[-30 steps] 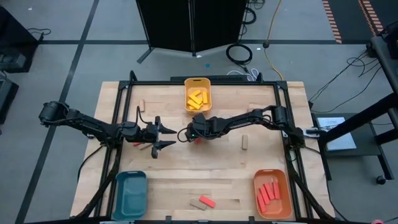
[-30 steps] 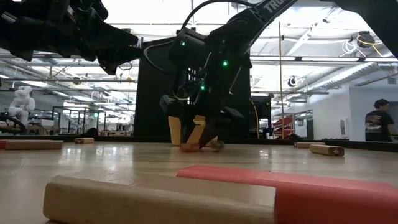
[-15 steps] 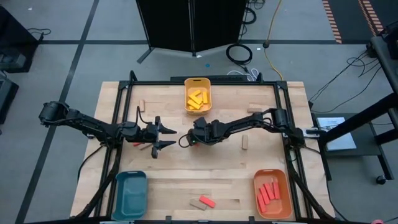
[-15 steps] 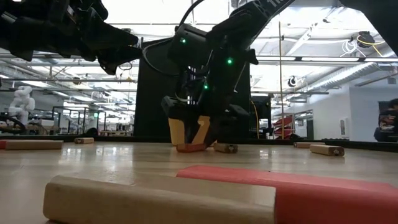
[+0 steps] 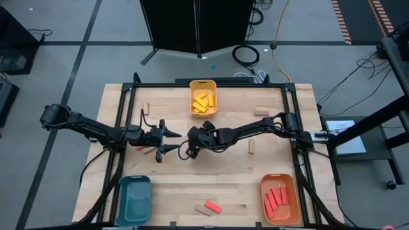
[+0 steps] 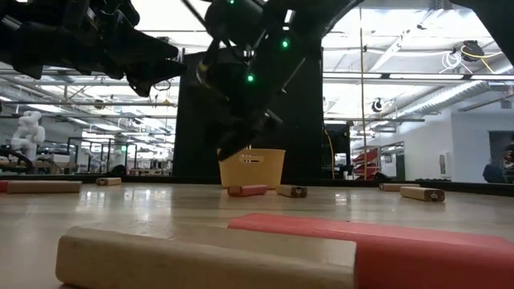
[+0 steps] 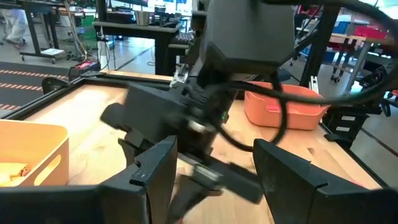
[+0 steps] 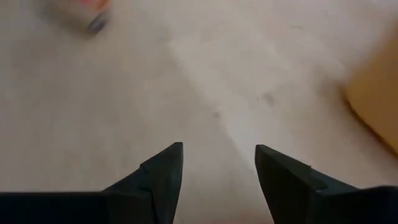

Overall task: Sort blocks
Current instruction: Put the orange block into the orange bin

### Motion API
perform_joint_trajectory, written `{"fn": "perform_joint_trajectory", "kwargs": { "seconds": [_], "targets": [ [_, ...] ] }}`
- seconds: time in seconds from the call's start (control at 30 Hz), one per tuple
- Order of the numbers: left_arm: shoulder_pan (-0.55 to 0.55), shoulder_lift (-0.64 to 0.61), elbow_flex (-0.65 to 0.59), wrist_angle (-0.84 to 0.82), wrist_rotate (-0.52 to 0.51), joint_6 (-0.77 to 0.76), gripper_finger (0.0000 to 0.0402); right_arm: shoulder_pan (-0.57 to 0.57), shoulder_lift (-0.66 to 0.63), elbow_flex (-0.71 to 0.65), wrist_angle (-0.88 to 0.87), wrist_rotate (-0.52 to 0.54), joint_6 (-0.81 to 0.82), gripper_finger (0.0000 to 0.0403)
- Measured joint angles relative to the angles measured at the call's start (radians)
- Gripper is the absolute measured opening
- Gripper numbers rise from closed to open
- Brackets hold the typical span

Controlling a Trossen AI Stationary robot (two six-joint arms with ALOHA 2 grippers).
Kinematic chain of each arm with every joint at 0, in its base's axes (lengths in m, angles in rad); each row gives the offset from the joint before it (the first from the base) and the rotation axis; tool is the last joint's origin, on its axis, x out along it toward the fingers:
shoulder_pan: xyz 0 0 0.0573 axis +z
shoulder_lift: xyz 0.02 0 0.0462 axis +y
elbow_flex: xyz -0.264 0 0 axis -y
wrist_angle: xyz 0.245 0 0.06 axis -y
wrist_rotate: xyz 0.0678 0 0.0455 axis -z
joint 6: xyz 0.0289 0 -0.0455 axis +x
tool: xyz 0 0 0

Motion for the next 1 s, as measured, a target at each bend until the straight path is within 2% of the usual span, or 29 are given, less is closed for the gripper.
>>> {"fn": "perform_joint_trajectory", "kwargs": {
  "seconds": [0.1,0.23,0.37,0.43,0.53,0.63,0.8,1.0],
  "targets": [
    [0.0,0.0,0.0,0.0,0.0,0.0,0.0207,-0.002,0.0,0.04,-0.071,-0.076,-0.291,0.0187],
    [0.0,0.0,0.0,0.0,0.0,-0.006,0.0207,-0.002,0.0,0.099,-0.215,-0.083,-0.697,0.0187],
    [0.0,0.0,0.0,-0.003,0.0,-0.016,0.0207,-0.002,-0.001,0.126,-0.261,-0.084,-1.035,0.0187],
    [0.0,0.0,0.0,-0.023,0.0,-0.016,0.0207,-0.002,-0.001,0.138,-0.282,-0.112,-1.104,0.0187],
    [0.005,-0.011,0.0,-0.096,-0.01,-0.016,0.0207,-0.012,-0.002,0.149,-0.329,-0.235,-1.176,0.0187],
    [0.026,-0.056,0.0,-0.215,-0.086,-0.027,0.0207,-0.026,-0.002,0.155,-0.398,-0.326,-1.228,0.0187],
    [0.061,-0.179,0.0,-0.359,-0.25,-0.045,0.0207,-0.056,-0.002,0.156,-0.462,-0.349,-1.339,0.0187],
    [0.08,-0.281,0.0,-0.31,-0.265,0.004,0.0207,-0.093,-0.002,0.156,-0.457,-0.397,-1.425,0.0187]
  ]
}}
